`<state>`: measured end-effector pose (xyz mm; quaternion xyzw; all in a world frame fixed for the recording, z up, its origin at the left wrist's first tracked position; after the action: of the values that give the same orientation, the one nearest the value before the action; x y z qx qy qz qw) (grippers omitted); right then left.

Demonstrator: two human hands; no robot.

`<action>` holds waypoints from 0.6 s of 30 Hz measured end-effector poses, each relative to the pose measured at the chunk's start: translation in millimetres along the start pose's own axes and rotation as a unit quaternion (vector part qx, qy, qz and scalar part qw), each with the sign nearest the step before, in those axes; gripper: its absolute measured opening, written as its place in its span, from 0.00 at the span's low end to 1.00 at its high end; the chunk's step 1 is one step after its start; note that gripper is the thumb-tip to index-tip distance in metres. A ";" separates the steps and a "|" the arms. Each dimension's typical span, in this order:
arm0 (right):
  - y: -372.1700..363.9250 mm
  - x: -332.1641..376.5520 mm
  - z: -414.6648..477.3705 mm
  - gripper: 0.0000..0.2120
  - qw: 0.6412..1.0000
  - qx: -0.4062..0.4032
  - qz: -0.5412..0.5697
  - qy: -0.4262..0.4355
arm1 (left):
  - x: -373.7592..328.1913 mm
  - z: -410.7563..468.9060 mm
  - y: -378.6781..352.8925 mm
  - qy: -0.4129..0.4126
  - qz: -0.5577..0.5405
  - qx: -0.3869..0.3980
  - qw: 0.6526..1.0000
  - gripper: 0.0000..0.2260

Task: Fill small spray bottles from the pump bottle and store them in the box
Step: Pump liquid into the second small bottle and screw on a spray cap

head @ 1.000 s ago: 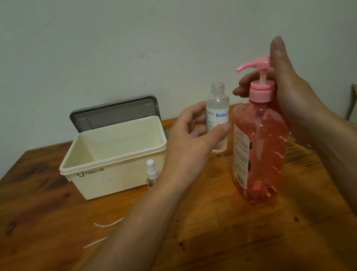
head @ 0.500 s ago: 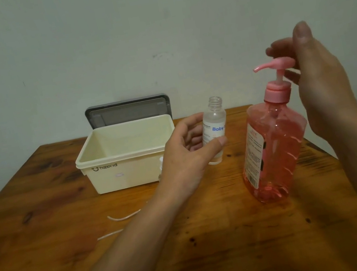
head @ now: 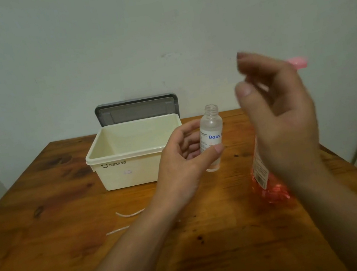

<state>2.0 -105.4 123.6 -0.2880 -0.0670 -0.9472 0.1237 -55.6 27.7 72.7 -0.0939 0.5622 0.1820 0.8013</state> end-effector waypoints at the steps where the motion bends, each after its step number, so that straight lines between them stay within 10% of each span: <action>1: -6.3 -5.1 -6.8 0.14 0.999 0.014 0.019 -0.025 | -0.2 -0.9 1.2 -0.002 -0.004 -0.001 1.000 0.21; 18: -45.9 -49.9 -45.4 0.11 0.966 0.154 0.062 -0.198 | 17.3 -12.8 25.2 0.033 -0.022 -0.019 0.999 0.23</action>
<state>5.5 -60.6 55.6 -0.4511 -0.2177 -0.8398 0.2094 -71.5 49.4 53.4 -0.1272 0.5826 0.1719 0.7841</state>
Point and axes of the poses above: each hand's wrist, its own z-axis towards the middle knuckle, its own y-axis out of the back of the hand, x = y × z, the point moved 3 cm from there along z, towards the middle knuckle, and after that the axes turned 3 degrees about x, right-handed, at the moved point
